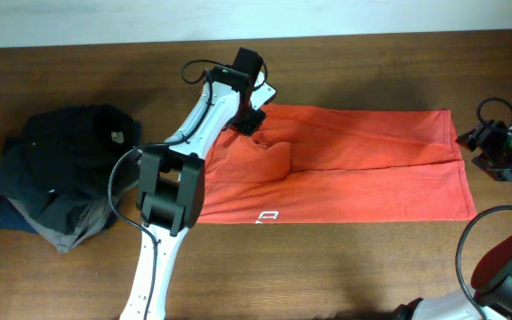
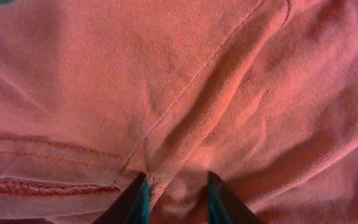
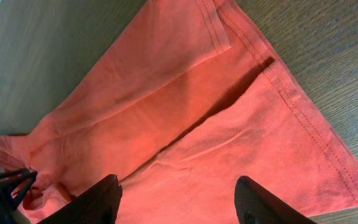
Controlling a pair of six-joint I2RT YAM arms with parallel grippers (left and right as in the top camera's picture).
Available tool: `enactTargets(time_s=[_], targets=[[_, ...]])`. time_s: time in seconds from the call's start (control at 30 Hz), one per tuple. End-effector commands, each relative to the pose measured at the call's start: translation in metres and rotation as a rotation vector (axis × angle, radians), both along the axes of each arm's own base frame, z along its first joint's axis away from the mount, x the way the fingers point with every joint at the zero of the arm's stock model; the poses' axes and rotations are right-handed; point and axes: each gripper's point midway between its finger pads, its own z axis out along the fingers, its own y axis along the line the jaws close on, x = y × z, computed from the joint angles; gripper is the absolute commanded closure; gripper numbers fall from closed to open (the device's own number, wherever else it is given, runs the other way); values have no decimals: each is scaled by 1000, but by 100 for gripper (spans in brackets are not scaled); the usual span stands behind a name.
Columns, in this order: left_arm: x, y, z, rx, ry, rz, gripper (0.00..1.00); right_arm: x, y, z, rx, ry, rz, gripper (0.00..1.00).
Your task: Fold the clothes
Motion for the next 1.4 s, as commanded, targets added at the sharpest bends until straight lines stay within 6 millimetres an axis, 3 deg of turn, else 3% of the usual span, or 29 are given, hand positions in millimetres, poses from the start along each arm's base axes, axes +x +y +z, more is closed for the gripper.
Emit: enactTargets(time_s=[0.0, 0.17, 0.63, 0.87, 1.13, 1.37], targets=[[13, -3, 47, -30, -92, 0, 65, 2, -3, 9, -33, -19, 4, 36], [15, -2, 48, -27, -103, 3, 60, 2, -4, 8, -42, -12, 1, 36], [32, 15, 44, 63, -170, 33, 61, 1, -6, 8, -55, -10, 4, 36], [18, 2, 24, -2, -82, 2, 62, 1, -6, 8, -55, -11, 4, 36], [19, 1, 22, 0, -89, 1, 92, 1, -6, 8, -55, -10, 4, 36], [15, 1, 21, 8, -74, 0, 97, 1, -6, 8, -55, -10, 4, 36]])
